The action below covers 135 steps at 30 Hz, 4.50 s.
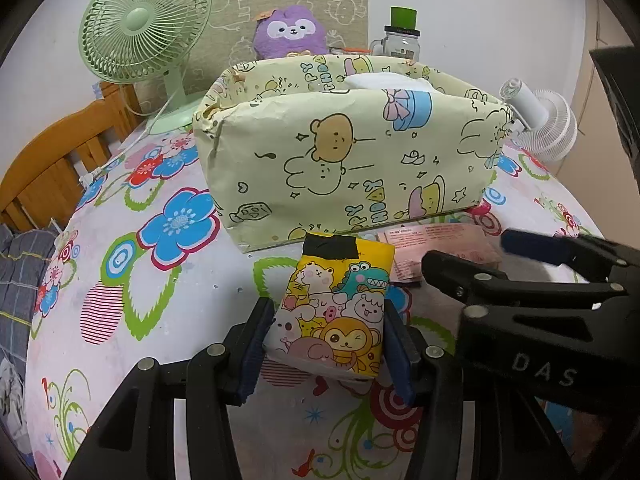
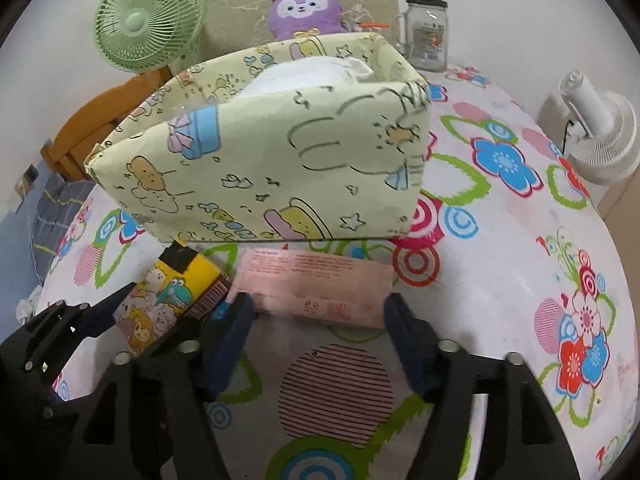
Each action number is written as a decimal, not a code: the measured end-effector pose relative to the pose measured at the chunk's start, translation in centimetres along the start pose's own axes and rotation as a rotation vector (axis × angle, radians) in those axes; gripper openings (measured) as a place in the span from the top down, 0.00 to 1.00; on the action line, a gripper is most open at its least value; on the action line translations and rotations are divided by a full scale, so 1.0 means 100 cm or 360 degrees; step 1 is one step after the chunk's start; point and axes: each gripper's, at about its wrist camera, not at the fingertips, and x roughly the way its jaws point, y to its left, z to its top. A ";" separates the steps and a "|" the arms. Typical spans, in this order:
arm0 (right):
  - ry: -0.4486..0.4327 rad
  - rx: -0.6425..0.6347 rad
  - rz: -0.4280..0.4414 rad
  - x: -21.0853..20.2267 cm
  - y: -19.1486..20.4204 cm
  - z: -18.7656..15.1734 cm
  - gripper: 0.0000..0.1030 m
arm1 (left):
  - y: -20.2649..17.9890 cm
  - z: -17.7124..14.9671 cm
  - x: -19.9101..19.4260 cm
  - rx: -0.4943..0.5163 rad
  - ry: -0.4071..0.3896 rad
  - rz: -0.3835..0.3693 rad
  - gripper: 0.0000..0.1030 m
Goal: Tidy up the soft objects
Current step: 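Grasp the pink paper packet with the right tool while the left holds the yellow pack, then lift the pink packet with the right tool while the left carries the yellow pack to the box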
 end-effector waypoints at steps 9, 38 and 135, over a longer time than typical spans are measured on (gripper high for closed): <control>0.0025 -0.0054 -0.0041 0.011 0.010 0.006 0.18 | 0.016 0.001 0.000 -0.0046 -0.0011 0.0069 0.48; -0.0055 -0.0054 -0.0084 0.014 0.023 0.007 0.28 | 0.006 0.003 0.002 -0.0009 -0.0012 -0.0028 0.48; -0.0161 -0.0017 -0.0139 -0.080 0.016 -0.003 0.59 | -0.020 0.012 -0.075 -0.0010 -0.0186 -0.0043 0.49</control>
